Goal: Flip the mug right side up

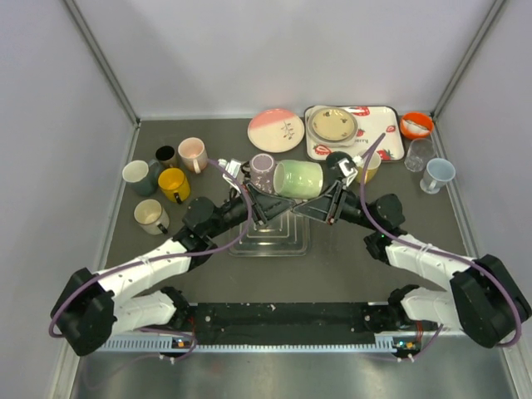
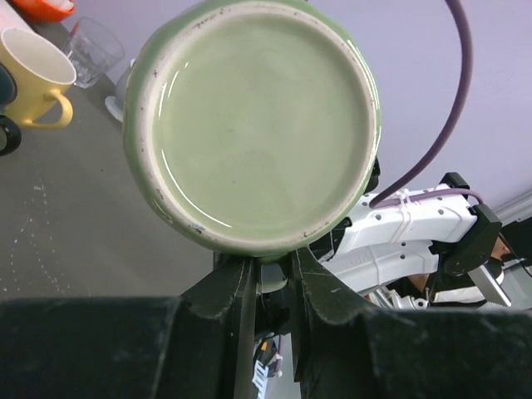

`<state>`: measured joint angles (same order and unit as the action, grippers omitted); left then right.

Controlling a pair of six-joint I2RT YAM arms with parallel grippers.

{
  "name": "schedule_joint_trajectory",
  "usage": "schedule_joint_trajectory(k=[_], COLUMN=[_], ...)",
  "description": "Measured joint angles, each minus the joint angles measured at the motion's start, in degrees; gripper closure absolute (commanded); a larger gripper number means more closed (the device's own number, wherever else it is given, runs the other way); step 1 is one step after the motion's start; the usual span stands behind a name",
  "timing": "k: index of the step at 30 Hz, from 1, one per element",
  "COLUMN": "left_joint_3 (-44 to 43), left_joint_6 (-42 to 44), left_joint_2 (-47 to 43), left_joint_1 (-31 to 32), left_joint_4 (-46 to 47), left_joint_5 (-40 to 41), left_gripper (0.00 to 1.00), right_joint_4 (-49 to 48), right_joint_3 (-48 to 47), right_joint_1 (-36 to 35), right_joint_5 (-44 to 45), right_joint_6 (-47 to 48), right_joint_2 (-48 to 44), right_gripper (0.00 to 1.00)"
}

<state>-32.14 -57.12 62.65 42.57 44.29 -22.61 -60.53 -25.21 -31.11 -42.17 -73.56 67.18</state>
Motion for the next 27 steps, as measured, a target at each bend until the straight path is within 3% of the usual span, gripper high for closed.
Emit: schedule_joint_trajectory(k=[4,5,10,11,12,14,15,18,25,27], left_joint_3=[-0.13,-0.13,-0.33,-0.33,-0.35,-0.37,-0.39,-0.44,-0.55,-1.22], left_joint_6=[0.09,0.07,-0.55,-0.24,0.13,0.76,1.38,4.87,14.29,17.09], left_joint_2=[0.22,0.24,0.04,-0.15,-0.48,-1.4,-1.99,-4.2,-13.27,-16.41], left_joint_1=[0.98,1.2,1.84,1.88,1.99,2.19,2.34,3.34,4.24,4.2], left_joint_4=[1.9,2.19,2.34,2.05,1.51,0.09,-0.96,-3.85,-16.41,-21.0], left_joint_5=[1.73,2.12,3.13,3.26,3.56,4.24,4.63,5.07,11.28,15.58], left_gripper=[1.0,1.0,1.0,0.96,0.83,0.67,0.57,0.4,0.28,0.27], right_joint_4=[-5.35,-6.69,-9.7,-9.38,-8.76,-6.8,-4.59,5.09,35.15,50.99], right_joint_3=[0.07,0.07,-0.22,-0.46,-0.83,-1.55,-2.01,-3.34,-9.4,-15.47], right_joint_1=[0.11,0.11,0.66,0.87,0.94,1.29,1.29,1.29,2.75,3.15], right_joint_5=[0.9,0.9,-0.24,-0.76,-1.31,-2.23,-2.67,-3.15,1.44,7.85], right_joint_6=[-2.84,-3.37,-4.22,-4.11,-3.87,-2.8,-1.6,3.04,17.03,23.63], right_joint_2=[1.33,1.7,2.4,2.38,2.34,1.88,1.11,-2.95,-12.15,-13.55], right_gripper=[0.81,0.98,1.0,1.0,1.0,1.0,1.0,1.0,1.0,1.0])
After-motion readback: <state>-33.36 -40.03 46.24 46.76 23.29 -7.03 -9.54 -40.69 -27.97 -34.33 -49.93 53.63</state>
